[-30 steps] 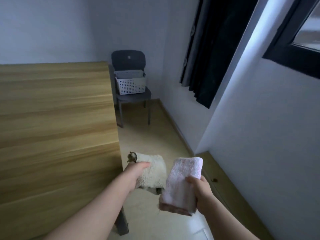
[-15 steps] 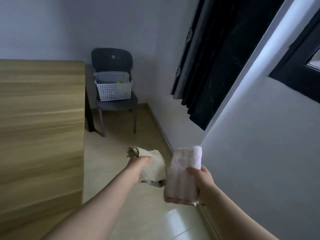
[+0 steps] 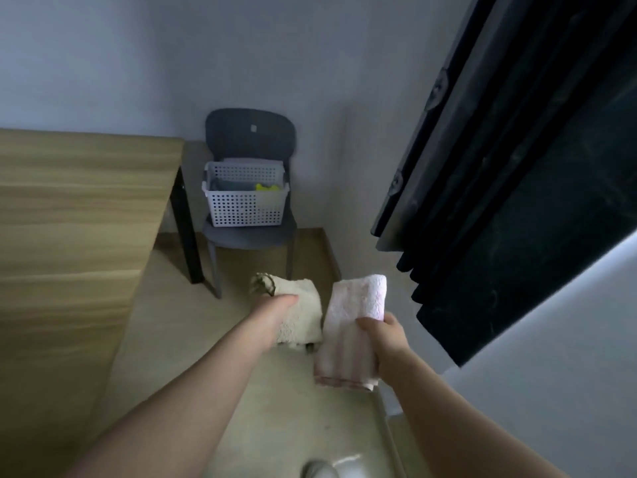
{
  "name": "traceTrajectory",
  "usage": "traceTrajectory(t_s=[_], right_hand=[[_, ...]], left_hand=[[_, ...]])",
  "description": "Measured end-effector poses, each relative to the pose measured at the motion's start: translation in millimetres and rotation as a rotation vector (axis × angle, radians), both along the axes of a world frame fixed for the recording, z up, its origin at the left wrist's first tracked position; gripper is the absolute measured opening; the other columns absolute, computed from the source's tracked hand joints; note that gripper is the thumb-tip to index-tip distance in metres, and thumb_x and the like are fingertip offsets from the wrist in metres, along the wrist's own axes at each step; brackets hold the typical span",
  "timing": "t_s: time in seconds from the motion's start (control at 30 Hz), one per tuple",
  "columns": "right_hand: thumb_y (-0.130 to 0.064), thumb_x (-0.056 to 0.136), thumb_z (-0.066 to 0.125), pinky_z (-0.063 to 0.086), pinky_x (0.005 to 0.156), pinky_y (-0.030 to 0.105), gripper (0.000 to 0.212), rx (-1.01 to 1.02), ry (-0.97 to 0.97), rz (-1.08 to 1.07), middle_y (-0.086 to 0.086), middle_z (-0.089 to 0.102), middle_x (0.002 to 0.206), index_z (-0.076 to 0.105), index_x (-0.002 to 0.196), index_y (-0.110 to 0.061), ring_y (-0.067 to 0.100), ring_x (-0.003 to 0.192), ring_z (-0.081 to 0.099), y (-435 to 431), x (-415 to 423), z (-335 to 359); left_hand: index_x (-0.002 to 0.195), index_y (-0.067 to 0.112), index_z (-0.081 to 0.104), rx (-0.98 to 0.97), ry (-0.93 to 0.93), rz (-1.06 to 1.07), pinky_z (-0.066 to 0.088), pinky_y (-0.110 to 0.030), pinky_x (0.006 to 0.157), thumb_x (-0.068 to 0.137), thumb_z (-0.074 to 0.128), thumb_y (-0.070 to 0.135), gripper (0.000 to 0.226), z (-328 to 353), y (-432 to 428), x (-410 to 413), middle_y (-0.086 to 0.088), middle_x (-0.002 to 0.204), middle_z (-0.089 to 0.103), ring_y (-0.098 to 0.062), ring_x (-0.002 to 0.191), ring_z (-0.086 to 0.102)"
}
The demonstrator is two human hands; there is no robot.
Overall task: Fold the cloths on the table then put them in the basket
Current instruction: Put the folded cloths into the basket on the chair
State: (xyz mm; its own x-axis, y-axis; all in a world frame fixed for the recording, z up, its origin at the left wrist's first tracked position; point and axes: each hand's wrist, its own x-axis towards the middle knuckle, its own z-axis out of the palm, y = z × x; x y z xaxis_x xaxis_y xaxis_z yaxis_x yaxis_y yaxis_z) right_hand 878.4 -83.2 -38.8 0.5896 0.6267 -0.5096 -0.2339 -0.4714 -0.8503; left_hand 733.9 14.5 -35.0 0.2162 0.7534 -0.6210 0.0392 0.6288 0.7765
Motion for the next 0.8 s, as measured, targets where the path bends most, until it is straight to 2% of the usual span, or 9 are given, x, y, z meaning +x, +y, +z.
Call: traceTrajectory(t_s=[0.1, 0.17, 0.2, 0.27, 0.33, 0.4, 0.63, 0.7, 0.8], right_hand=[[-0.006, 0.085, 0.056, 0.051, 0.082, 0.040, 0.009, 0.004, 0.028, 0.049, 0.008, 0.060, 0.087, 0.053, 0.089, -0.013, 0.026, 0.082, 0.059, 49.9, 41.0, -1.6], [-0.006, 0.087, 0.056, 0.052, 0.077, 0.036, 0.009, 0.007, 0.024, 0.089, 0.006, 0.059, 0.086, 0.052, 0.088, -0.014, 0.023, 0.078, 0.059, 84.0, 63.3, 0.7], [-0.005, 0.089, 0.055, 0.052, 0.075, 0.035, 0.010, 0.022, 0.032, 0.119, 0.005, 0.059, 0.085, 0.052, 0.086, -0.014, 0.020, 0.077, 0.058, 104.9, 72.0, 1.8], [-0.007, 0.092, 0.051, 0.049, 0.087, 0.042, 0.006, 0.028, 0.033, 0.208, 0.006, 0.058, 0.088, 0.054, 0.091, -0.011, 0.024, 0.088, 0.058, 139.8, 80.0, 4.6], [-0.009, 0.091, 0.055, 0.044, 0.097, 0.050, 0.025, 0.050, 0.047, 0.201, 0.014, 0.060, 0.105, 0.053, 0.115, -0.006, 0.034, 0.103, 0.056, 178.8, 84.6, 3.4], [-0.009, 0.089, 0.058, 0.043, 0.098, 0.049, 0.039, 0.061, 0.050, 0.204, 0.018, 0.057, 0.120, 0.048, 0.126, -0.004, 0.036, 0.107, 0.055, 212.3, 85.1, 1.1], [-0.008, 0.090, 0.057, 0.041, 0.101, 0.050, 0.044, 0.086, 0.171, 0.258, 0.021, 0.054, 0.128, 0.045, 0.132, -0.003, 0.037, 0.114, 0.054, 384.2, 61.1, -17.6], [-0.009, 0.088, 0.059, 0.047, 0.094, 0.049, 0.043, 0.084, 0.149, 0.271, 0.016, 0.061, 0.118, 0.049, 0.130, -0.007, 0.033, 0.103, 0.059, 422.8, 52.5, -19.8], [-0.006, 0.087, 0.058, 0.052, 0.069, 0.035, 0.037, 0.116, 0.147, 0.269, 0.005, 0.064, 0.095, 0.052, 0.123, -0.013, 0.022, 0.084, 0.062, 480.4, 47.8, -16.3]], left_hand=[[0.128, -0.001, 0.048, -0.019, -0.002, 0.059, 0.035, -0.012, 0.027, 0.093, 0.055, 0.013, 0.039, 7.7, 41.3, 38.5, -0.008, 0.094, 0.057, -0.011, 0.061, 0.041], [0.129, 0.000, 0.048, -0.046, -0.014, 0.090, 0.032, -0.012, 0.024, 0.093, 0.054, 0.013, 0.039, 14.6, 66.4, 55.7, -0.002, 0.074, 0.050, -0.008, 0.058, 0.040], [0.129, 0.001, 0.048, -0.055, -0.005, 0.107, 0.035, -0.014, 0.026, 0.093, 0.055, 0.014, 0.039, 17.7, 82.4, 61.4, 0.001, 0.070, 0.047, -0.008, 0.058, 0.041], [0.128, 0.003, 0.049, -0.062, 0.020, 0.126, 0.044, -0.021, 0.036, 0.092, 0.057, 0.017, 0.039, 21.0, 113.6, 65.1, -0.001, 0.072, 0.050, -0.011, 0.061, 0.047], [0.126, 0.004, 0.050, -0.066, 0.029, 0.159, 0.054, -0.029, 0.059, 0.090, 0.059, 0.021, 0.041, 17.8, 150.4, 63.1, -0.011, 0.090, 0.061, -0.024, 0.078, 0.059], [0.127, 0.005, 0.050, -0.062, 0.064, 0.196, 0.052, -0.037, 0.082, 0.088, 0.063, 0.025, 0.046, 13.8, 183.1, 59.7, -0.018, 0.115, 0.060, -0.032, 0.103, 0.059], [0.135, 0.007, 0.040, 0.059, 0.055, 0.282, 0.049, -0.042, 0.090, 0.086, 0.065, 0.016, 0.056, -7.3, 353.7, 37.0, -0.020, 0.125, 0.055, -0.036, 0.109, 0.056], [0.141, 0.010, 0.034, 0.030, 0.072, 0.264, 0.045, -0.045, 0.097, 0.086, 0.065, 0.019, 0.064, -8.8, 394.6, 30.0, -0.019, 0.131, 0.051, -0.036, 0.114, 0.053], [0.142, 0.010, 0.035, 0.015, 0.050, 0.230, 0.043, -0.040, 0.099, 0.088, 0.063, 0.018, 0.061, -9.9, 454.9, 17.9, -0.016, 0.132, 0.051, -0.035, 0.117, 0.051]])
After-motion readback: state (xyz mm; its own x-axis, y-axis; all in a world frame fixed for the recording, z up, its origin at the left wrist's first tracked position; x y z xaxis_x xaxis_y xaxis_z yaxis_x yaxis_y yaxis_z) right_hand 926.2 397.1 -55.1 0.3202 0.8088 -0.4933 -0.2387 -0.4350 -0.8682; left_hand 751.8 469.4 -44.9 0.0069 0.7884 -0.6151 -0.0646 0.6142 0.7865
